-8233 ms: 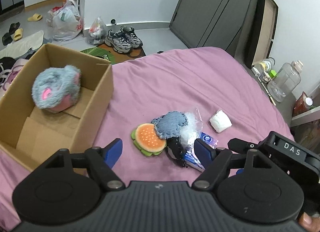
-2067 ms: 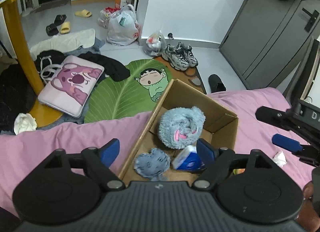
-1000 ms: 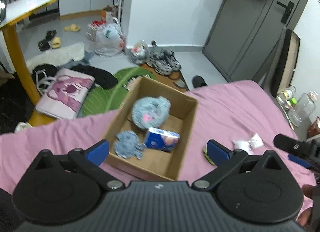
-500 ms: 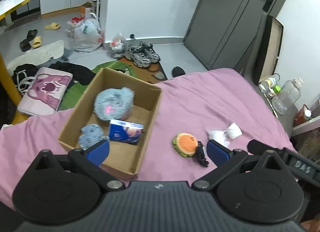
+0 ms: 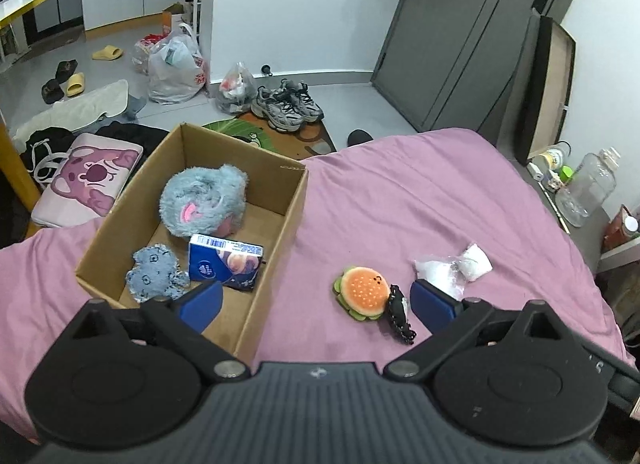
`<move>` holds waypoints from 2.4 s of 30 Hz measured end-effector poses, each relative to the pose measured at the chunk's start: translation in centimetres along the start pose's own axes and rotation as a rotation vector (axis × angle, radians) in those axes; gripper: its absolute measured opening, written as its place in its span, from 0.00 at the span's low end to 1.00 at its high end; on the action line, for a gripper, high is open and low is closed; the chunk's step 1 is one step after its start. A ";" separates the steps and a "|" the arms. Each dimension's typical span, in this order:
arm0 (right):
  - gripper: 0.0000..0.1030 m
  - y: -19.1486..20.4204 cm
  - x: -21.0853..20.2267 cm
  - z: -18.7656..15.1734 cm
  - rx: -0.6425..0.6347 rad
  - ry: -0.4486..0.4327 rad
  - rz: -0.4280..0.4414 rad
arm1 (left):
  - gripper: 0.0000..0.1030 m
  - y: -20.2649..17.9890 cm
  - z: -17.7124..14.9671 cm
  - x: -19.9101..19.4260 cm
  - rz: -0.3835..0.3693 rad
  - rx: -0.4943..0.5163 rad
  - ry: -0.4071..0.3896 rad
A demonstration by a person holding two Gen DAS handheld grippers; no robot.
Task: Organize soft objects
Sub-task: 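Raise both open grippers and move them toward the burger and black plush, then lower the right gripper onto the black plush and close on it, then close the left gripper on the burger plush while the right gripper lifts the black plush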
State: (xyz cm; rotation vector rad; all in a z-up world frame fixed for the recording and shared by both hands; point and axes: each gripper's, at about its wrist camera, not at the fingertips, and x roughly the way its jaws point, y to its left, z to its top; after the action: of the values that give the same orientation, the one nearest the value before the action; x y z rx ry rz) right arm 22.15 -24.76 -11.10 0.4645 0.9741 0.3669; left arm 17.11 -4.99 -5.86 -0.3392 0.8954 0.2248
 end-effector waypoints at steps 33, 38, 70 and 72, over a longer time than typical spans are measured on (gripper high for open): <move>0.67 -5.0 9.8 1.3 0.214 0.262 -0.036 | 0.62 -4.1 0.9 10.0 0.038 -0.025 0.088; 0.70 -4.0 10.9 1.4 0.150 0.266 -0.055 | 0.62 -3.8 1.3 10.5 0.042 -0.043 0.086; 0.15 -8.0 8.0 2.6 0.311 0.097 -0.063 | 0.63 -5.2 -1.6 16.0 0.067 -0.027 0.164; 0.15 -8.2 8.0 2.4 0.330 0.092 -0.052 | 0.64 -5.5 -2.0 16.4 0.064 -0.022 0.173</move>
State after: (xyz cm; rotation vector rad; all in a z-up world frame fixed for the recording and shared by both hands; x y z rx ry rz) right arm 29.07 -28.22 -19.92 0.7247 1.1407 0.1806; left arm 27.43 -10.07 -18.99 -0.3546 1.0759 0.2670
